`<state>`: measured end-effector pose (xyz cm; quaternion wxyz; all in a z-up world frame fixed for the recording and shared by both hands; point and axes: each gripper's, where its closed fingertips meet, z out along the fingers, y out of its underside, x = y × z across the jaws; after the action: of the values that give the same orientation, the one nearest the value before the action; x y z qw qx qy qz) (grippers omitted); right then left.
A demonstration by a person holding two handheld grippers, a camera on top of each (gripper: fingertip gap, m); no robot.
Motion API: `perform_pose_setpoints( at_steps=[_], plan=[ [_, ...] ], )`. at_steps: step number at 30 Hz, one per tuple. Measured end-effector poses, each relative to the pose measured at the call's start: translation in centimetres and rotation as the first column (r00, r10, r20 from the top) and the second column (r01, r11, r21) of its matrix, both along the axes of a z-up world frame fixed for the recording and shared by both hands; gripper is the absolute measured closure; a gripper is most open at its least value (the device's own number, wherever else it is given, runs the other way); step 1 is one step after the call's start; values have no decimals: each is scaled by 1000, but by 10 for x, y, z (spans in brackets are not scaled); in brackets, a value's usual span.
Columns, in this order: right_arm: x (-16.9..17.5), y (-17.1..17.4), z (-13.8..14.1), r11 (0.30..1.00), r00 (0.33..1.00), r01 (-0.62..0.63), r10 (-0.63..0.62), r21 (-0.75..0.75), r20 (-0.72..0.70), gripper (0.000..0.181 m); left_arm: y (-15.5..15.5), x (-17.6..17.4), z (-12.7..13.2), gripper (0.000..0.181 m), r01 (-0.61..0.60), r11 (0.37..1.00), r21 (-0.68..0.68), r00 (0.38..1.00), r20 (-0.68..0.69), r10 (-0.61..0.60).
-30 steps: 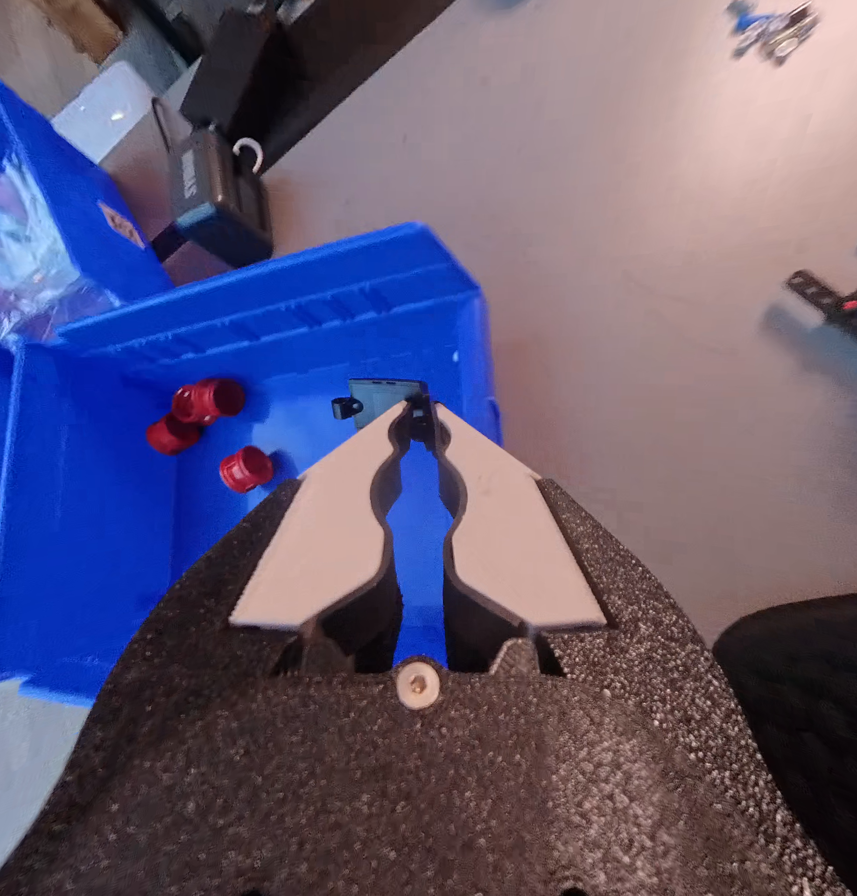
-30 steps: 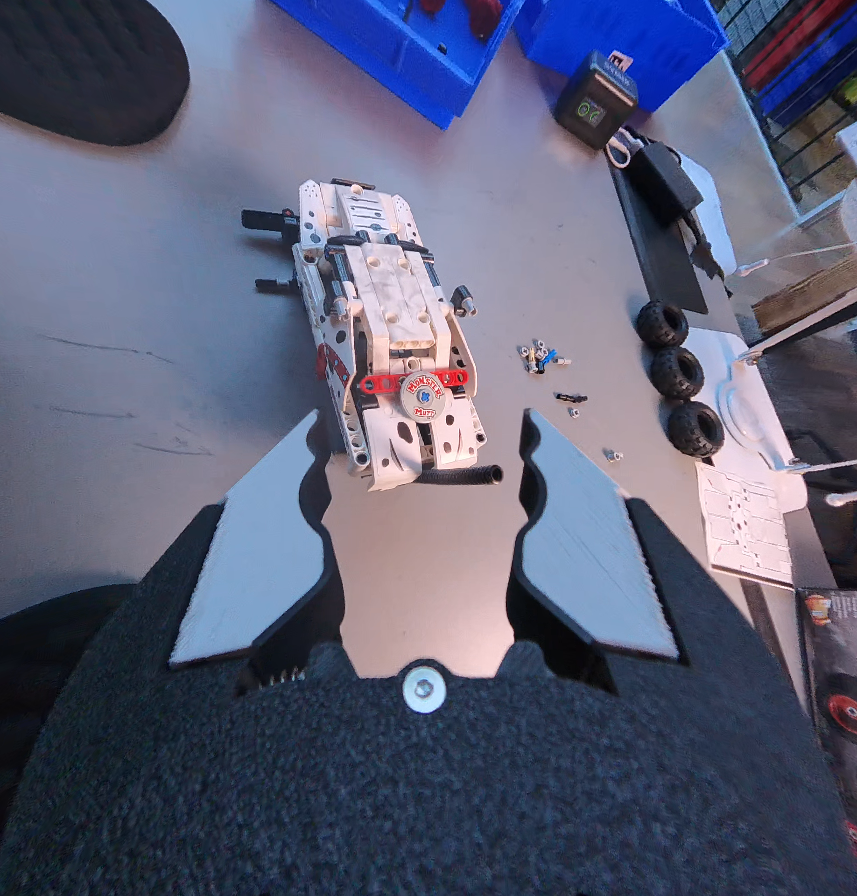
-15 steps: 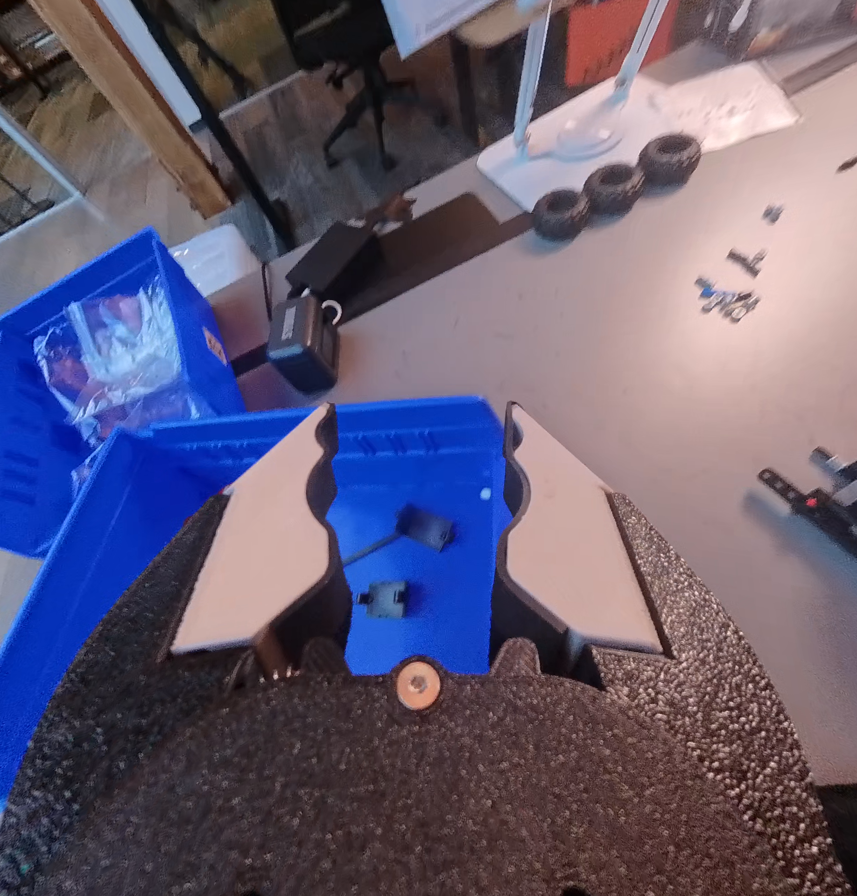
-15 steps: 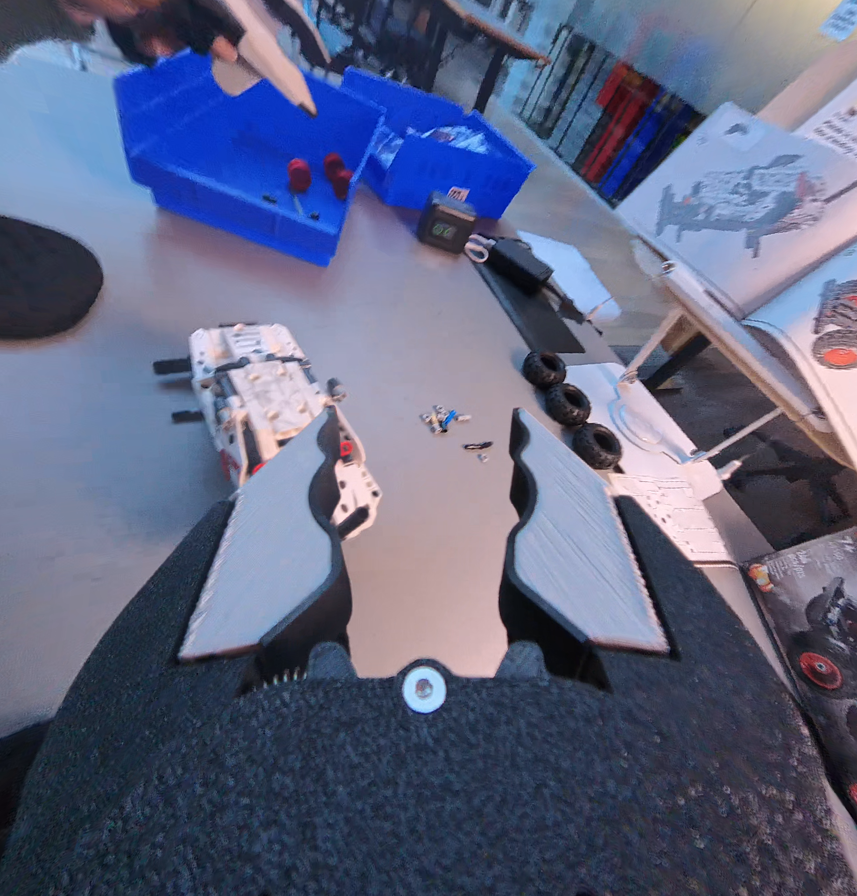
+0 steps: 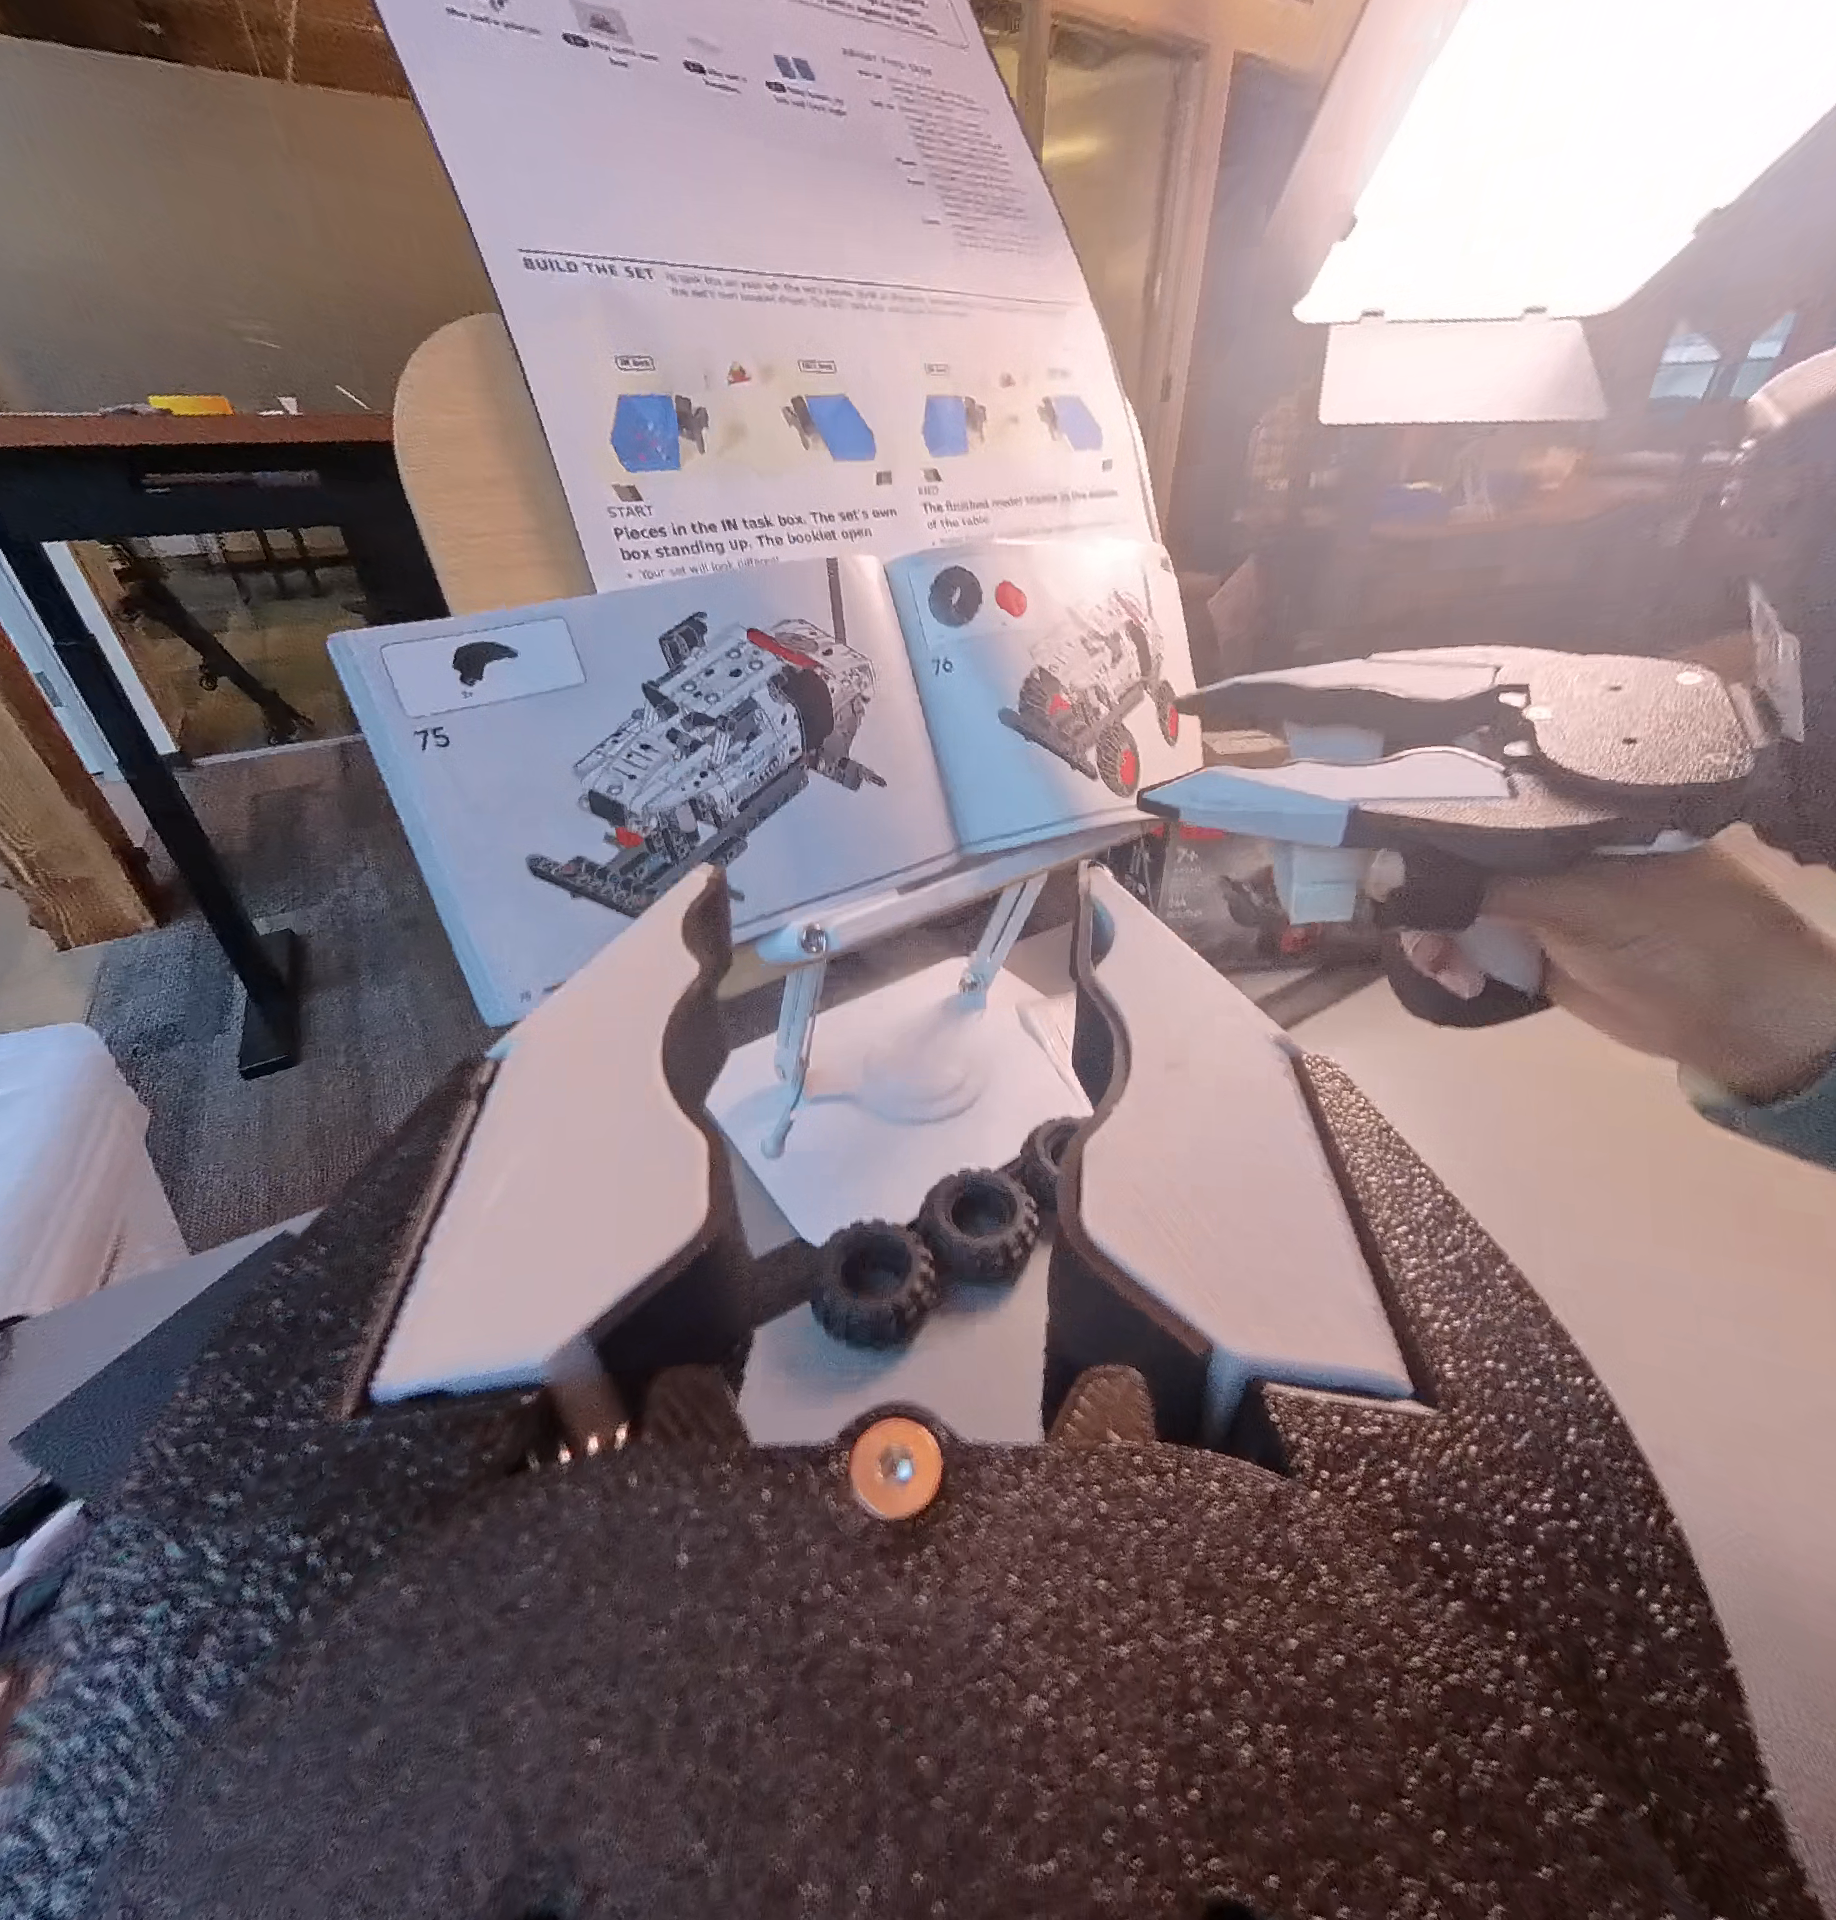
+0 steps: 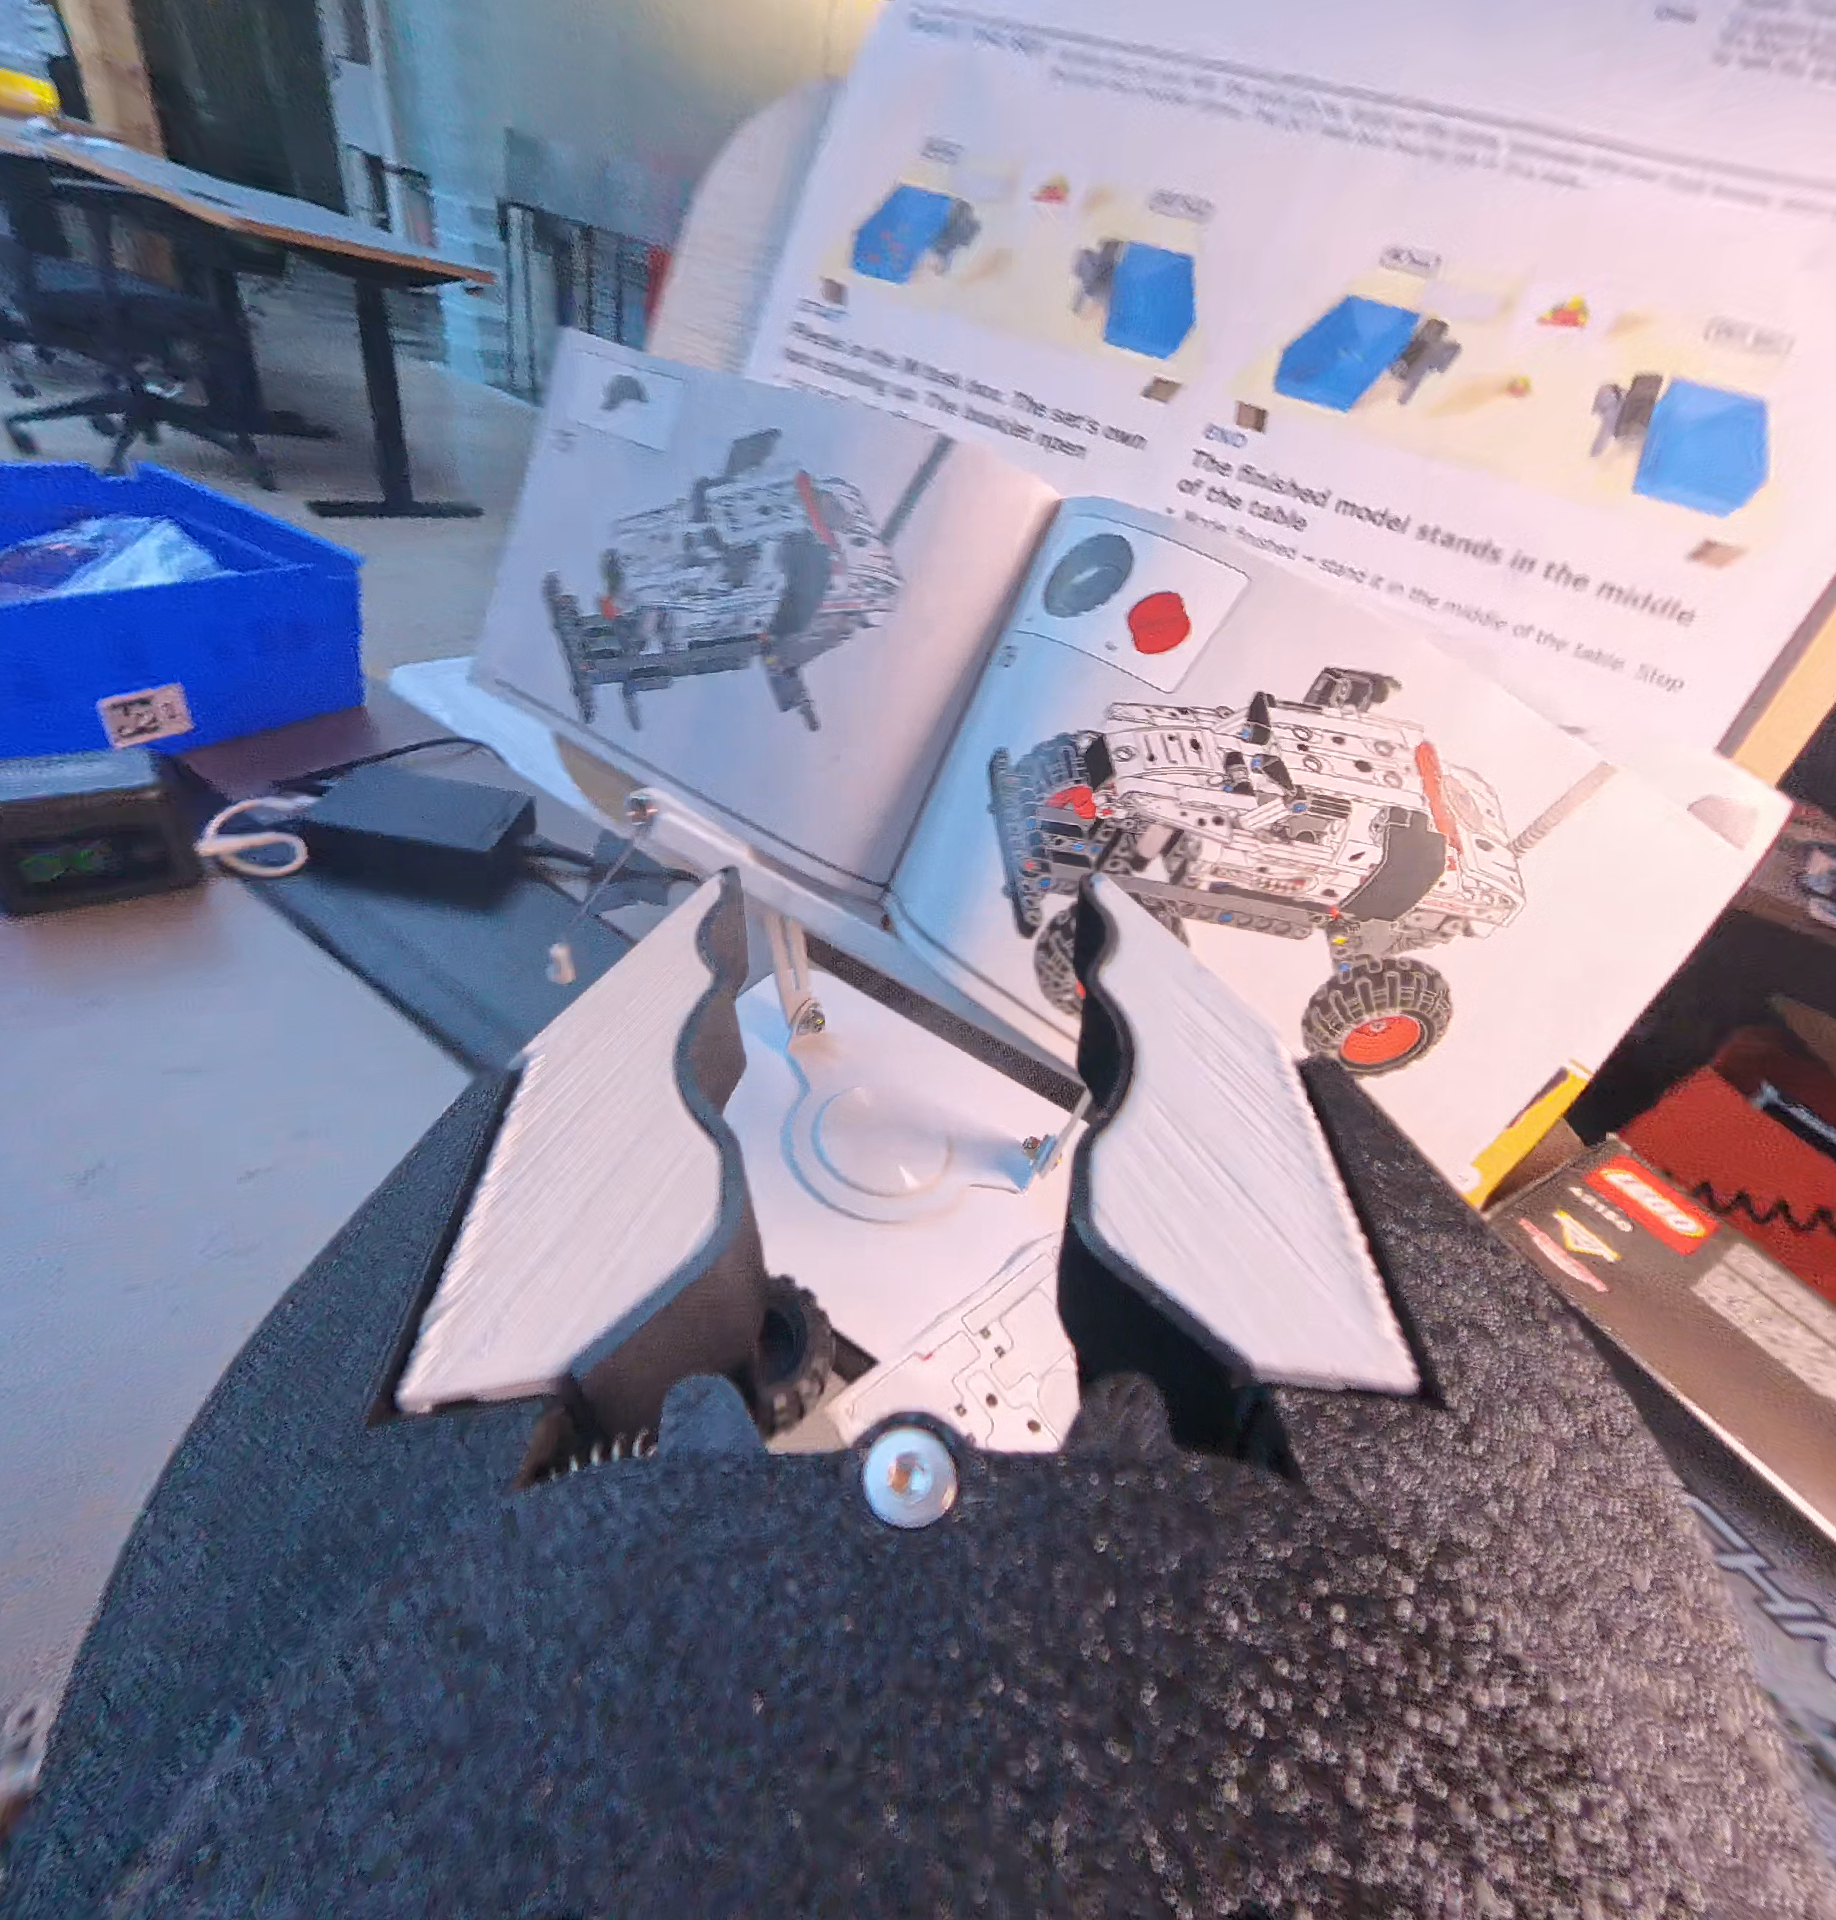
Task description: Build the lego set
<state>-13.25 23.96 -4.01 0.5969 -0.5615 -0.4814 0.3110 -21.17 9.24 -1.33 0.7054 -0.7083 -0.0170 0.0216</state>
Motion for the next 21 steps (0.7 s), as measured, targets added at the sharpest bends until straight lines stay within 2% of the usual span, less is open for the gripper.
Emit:
perform_pose_setpoints(
  at_steps=[2, 4, 6, 8, 10, 14, 17, 21],
  plan=[
    [-16, 28, -11, 997, 999, 44, -44, -61, -3, 124, 32, -14, -5, 118, -19, 1000, -10, 999, 29, 19],
    [-20, 60, -23, 990, 991, 134, -133, -46, 25, 131, 59, -30, -16, 118, -48, 997, -53, 997, 63, 51],
    [-12, 91, -20, 963, 966, 254, -257, 93, 17, 140, 78, -47, -27, 118, -98, 991, -88, 992, 74, 104],
    [-7, 112, -18, 929, 949, 302, -313, 216, 20, 139, 91, -63, -35, 118, -148, 983, -106, 985, 71, 156],
    [-7, 116, -18, 938, 958, 283, -288, 199, -6, 135, 102, -74, -43, 114, -197, 973, -119, 977, 54, 204],
    [-5, 111, -21, 937, 960, 278, -279, 210, -26, 138, 122, -79, -53, 106, -260, 959, -114, 965, 2, 262],
    [-3, 106, -26, 949, 968, 250, -249, 194, -28, 138, 129, -72, -52, 112, -295, 953, -70, 954, -71, 291],
    [5, 101, -34, 960, 976, 217, -217, 179, -19, 138, 139, -53, -55, 122, -270, 962, -42, 960, -89, 265]
  ],
)
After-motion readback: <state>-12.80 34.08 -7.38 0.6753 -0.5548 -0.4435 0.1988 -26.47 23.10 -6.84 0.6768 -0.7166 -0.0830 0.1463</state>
